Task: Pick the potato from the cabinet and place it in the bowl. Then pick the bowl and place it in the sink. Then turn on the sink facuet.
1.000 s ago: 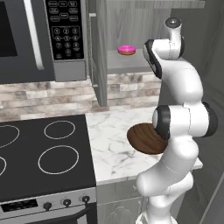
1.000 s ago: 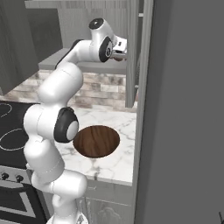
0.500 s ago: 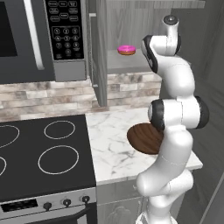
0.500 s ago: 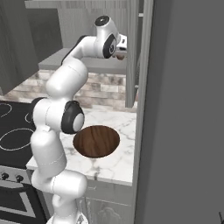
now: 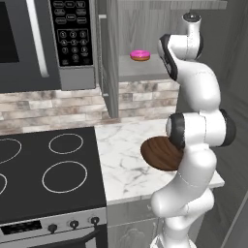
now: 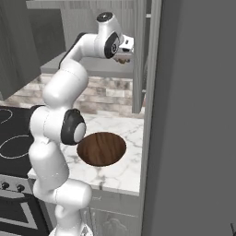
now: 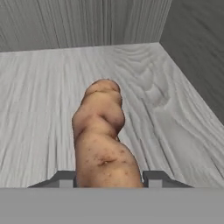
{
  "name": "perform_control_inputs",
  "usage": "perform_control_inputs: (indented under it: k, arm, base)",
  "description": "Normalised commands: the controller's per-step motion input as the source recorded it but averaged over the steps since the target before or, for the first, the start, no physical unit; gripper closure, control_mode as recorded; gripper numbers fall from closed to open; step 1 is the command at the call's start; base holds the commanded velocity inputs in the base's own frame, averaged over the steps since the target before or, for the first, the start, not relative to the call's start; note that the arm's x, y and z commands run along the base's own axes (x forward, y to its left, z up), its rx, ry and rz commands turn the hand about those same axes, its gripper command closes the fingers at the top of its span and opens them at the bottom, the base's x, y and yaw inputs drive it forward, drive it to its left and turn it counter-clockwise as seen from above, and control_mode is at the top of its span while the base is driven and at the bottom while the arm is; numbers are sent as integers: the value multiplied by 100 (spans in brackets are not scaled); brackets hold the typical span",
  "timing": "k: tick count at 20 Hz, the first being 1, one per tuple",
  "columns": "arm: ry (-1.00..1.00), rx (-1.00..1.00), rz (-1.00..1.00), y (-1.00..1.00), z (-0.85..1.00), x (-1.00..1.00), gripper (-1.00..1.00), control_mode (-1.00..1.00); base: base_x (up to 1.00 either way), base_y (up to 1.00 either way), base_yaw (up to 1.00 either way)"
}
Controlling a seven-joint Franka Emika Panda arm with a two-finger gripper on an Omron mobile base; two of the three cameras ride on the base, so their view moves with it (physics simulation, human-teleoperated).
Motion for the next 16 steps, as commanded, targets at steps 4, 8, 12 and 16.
perform_control_inputs:
  k: [4, 8, 12, 16]
  arm:
    - [-16, -4, 0, 37, -14, -99, 100, -100]
    - [-38, -5, 0, 23, -3, -100, 100, -100]
    - [0, 6, 0, 24, -2, -100, 100, -100]
    - [10, 11, 0, 22, -6, -100, 100, -100]
  base:
    - [0, 0, 0]
    - [0, 0, 0]
    - [0, 0, 0]
    - [0, 0, 0]
